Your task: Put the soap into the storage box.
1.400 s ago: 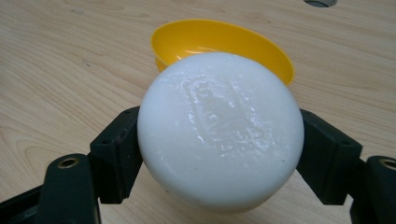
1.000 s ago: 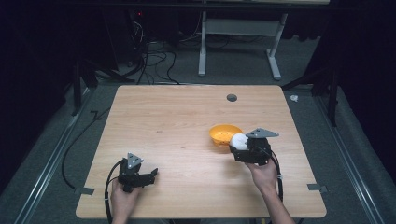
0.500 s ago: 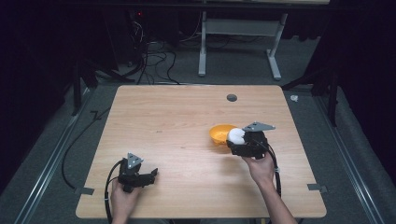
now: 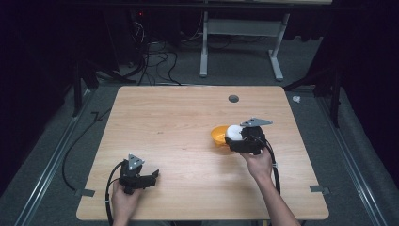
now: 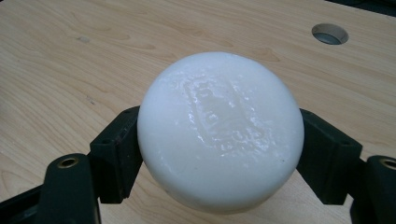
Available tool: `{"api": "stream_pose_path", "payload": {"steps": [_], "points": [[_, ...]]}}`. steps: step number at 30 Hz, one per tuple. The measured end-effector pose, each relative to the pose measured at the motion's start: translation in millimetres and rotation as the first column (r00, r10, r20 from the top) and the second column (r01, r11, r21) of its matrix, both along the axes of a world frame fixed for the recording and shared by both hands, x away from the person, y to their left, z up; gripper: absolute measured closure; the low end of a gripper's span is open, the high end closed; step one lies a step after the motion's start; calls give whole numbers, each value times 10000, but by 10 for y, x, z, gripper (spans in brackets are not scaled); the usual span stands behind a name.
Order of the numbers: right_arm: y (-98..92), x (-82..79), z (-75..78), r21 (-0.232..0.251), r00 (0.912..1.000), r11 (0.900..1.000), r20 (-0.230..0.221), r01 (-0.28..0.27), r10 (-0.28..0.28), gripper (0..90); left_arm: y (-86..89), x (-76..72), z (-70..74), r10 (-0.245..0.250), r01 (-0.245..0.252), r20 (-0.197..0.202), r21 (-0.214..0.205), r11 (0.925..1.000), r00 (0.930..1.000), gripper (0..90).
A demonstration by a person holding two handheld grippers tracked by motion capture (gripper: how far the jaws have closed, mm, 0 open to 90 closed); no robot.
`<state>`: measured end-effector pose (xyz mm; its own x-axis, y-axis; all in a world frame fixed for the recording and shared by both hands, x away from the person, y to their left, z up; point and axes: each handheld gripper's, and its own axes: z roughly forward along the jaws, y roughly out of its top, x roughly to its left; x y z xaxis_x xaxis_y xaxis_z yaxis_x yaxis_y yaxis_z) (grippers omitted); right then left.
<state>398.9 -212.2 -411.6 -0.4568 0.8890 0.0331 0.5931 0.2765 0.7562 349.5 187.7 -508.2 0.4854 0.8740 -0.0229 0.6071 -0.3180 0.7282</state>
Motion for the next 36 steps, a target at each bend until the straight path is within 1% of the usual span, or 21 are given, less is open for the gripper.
{"api": "stream_pose_path", "payload": {"steps": [10, 16, 20, 27, 30, 36], "points": [[51, 162, -24, 13, 9999, 10000, -151, 72, -72, 252, 1, 0, 1, -5, 5, -14, 8, 10000, 10000, 149], [71, 242, -100, -105, 9994, 9998, -321, 141, -144, 252, -1, -2, 1, 4, -4, -23, -9, 10000, 10000, 149], [76, 294, -146, -159, 9987, 9994, -414, 291, -298, 252, -1, -2, 1, 3, -3, -24, -10, 10000, 10000, 149], [109, 357, -209, -240, 9973, 9988, -574, 435, -448, 252, -1, -2, 1, 0, 0, -25, -12, 10000, 10000, 149], [122, 390, -243, -344, 9966, 9982, -636, 494, -515, 251, 0, -2, 1, -5, 5, -26, -11, 10000, 10000, 149], [132, 420, -285, -395, 9952, 9976, -781, 568, -598, 251, 0, -2, 1, -3, 3, -28, -11, 10000, 10000, 149]]}}
